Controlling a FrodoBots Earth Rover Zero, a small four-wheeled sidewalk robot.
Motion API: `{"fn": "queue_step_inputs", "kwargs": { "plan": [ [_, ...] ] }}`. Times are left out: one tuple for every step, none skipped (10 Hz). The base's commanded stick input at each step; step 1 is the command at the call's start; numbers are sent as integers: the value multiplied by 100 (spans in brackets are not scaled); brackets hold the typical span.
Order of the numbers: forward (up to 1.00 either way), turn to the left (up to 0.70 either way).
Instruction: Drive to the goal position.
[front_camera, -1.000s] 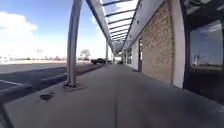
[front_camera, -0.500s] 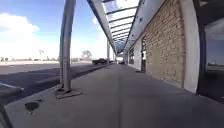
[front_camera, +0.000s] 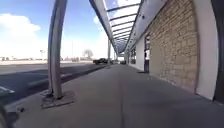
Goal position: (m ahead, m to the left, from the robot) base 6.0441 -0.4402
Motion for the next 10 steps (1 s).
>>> {"fn": "queue_step_inputs", "kwargs": {
  "plan": [
    [85,0],
    [85,0],
    [85,-3],
    [85,-19],
    [85,-27],
    [85,-27],
    [85,-27],
    [85,-22],
    [85,-16],
    [85,-10]
  ]
}}
